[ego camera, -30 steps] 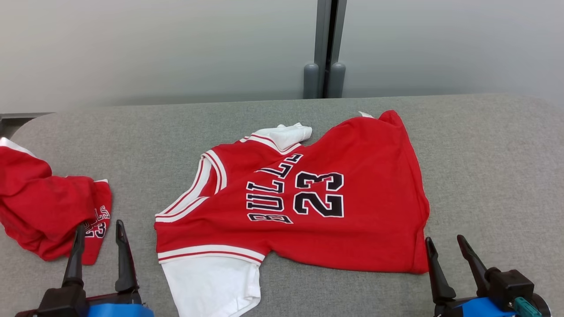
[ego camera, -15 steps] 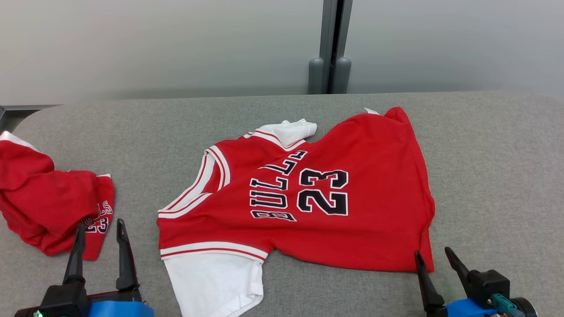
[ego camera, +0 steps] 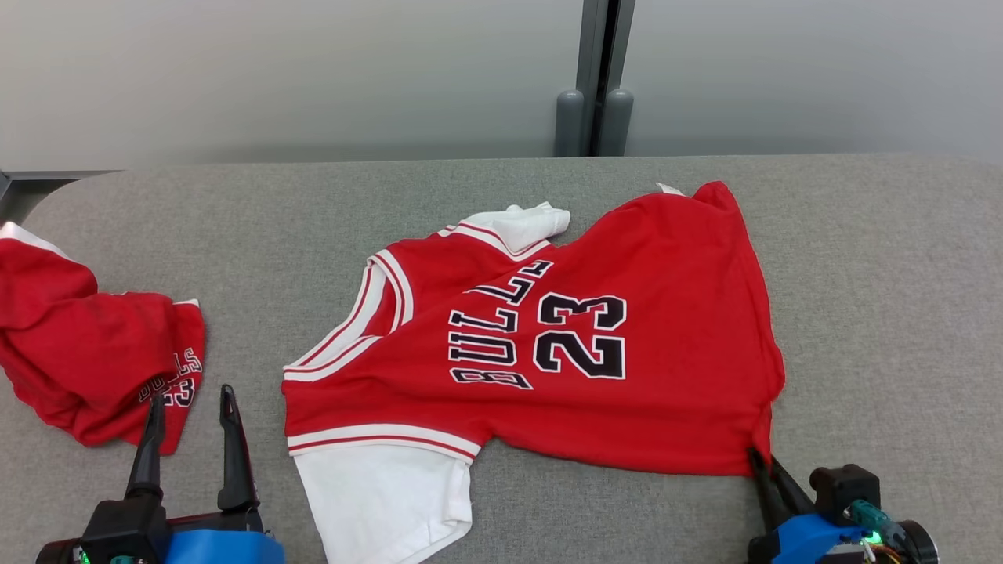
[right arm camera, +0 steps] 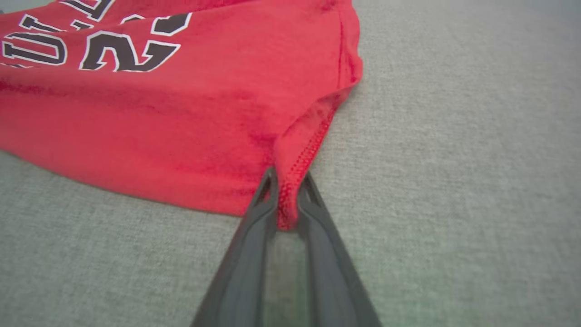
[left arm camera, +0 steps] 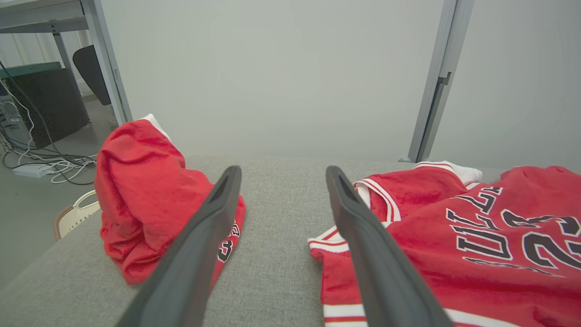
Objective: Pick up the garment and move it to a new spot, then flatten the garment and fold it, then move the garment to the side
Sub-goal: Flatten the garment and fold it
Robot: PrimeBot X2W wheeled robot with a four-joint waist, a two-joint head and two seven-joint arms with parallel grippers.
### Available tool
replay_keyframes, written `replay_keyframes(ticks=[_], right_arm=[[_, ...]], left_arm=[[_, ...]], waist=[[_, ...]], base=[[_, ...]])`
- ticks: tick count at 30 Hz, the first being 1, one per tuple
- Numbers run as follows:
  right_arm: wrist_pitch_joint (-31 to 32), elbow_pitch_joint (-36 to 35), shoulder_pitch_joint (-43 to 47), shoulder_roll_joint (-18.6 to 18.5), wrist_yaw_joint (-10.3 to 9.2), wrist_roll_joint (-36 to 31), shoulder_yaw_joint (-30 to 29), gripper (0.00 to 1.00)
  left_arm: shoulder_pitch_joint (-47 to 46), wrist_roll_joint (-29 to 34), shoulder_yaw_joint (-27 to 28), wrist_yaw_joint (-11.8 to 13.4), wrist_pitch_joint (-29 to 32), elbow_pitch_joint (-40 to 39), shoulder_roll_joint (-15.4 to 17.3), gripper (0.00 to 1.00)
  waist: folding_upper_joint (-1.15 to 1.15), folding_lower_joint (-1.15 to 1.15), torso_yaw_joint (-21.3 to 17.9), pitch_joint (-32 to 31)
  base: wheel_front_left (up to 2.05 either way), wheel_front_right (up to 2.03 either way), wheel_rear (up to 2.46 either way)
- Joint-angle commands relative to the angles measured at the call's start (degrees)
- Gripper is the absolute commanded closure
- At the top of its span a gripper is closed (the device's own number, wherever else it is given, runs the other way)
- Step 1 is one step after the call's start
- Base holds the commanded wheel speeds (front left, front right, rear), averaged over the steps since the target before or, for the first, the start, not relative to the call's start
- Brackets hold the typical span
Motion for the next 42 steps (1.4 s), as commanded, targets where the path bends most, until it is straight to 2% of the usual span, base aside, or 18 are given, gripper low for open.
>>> replay_keyframes(ticks=[1, 4, 10, 16, 20, 24, 25, 26, 34, 42], right_arm=[[-0.34, 0.06, -1.63, -0.02, 0.01, 0.37, 0.3, 1.0], [-0.36, -3.68, -1.85, -0.02, 0.01, 1.65, 1.51, 1.0], [-0.35, -16.08, 2.94, -0.02, 0.01, 3.45, 5.58, 1.0], [-0.36, -25.36, 9.69, -3.14, 0.01, 4.58, 10.7, 1.0], [-0.35, -27.52, 14.52, -5.71, 0.01, 6.22, 13.61, 1.0], [-0.35, -26.69, 18.0, -7.7, 0.02, 8.05, 15.77, 1.0], [-0.36, -26.38, 18.42, -8.15, 0.01, 8.5, 15.99, 0.57], [-0.35, -26.21, 18.55, -8.22, 0.01, 8.8, 15.75, 0.0], [-0.37, -28.97, 15.86, -8.6, 0.01, 8.03, 9.36, 0.0], [-0.36, -28.78, 7.67, -10.19, 0.01, 6.79, 4.91, 0.0]], left_arm=[[-1.16, -0.06, -0.11, 0.21, 0.0, 0.2, 0.01, 0.0], [-1.24, -0.1, -0.25, 0.13, 0.0, 0.26, 0.0, 0.0], [-0.98, -0.6, -1.03, 0.25, 0.0, 0.6, 0.0, 0.0], [-0.95, -0.78, -1.84, 0.08, 0.0, 1.23, 0.01, 0.0], [-1.31, -0.75, -2.07, -0.13, 0.0, 1.64, 0.0, 0.0], [-1.18, -0.7, -2.25, -0.24, 0.0, 1.89, 0.01, 0.0], [-1.13, -0.69, -2.24, -0.3, 0.0, 1.99, 0.01, 0.0], [-1.05, -0.7, -2.26, -0.29, 0.0, 2.03, 0.0, 0.0], [-0.69, -0.51, -2.2, -0.2, 0.0, 1.86, 0.01, 0.0], [-2.0, -0.08, -2.14, -0.48, 0.0, 1.71, 0.0, 0.0]], waist=[[0.0, 0.0, -0.02, 0.1], [0.0, 0.0, -0.13, 0.2], [0.0, 0.0, -0.81, 0.39], [0.0, 0.0, -1.47, 0.34], [0.0, 0.0, -1.63, 0.21], [0.0, 0.0, -1.97, 0.12], [0.0, 0.0, -2.07, 0.11], [0.0, 0.0, -2.2, 0.11], [0.0, 0.0, -2.84, 0.2], [0.0, 0.0, -2.4, 1.38]], base=[[0.0, 0.0, 0.0], [0.0, 0.0, 0.0], [0.0, 0.0, 0.0], [0.0, 0.0, 0.0], [0.0, 0.0, 0.0], [0.0, 0.0, 0.0], [0.0, 0.0, 0.0], [0.0, 0.0, 0.0], [0.0, 0.0, 0.0], [0.0, 0.0, 0.0]])
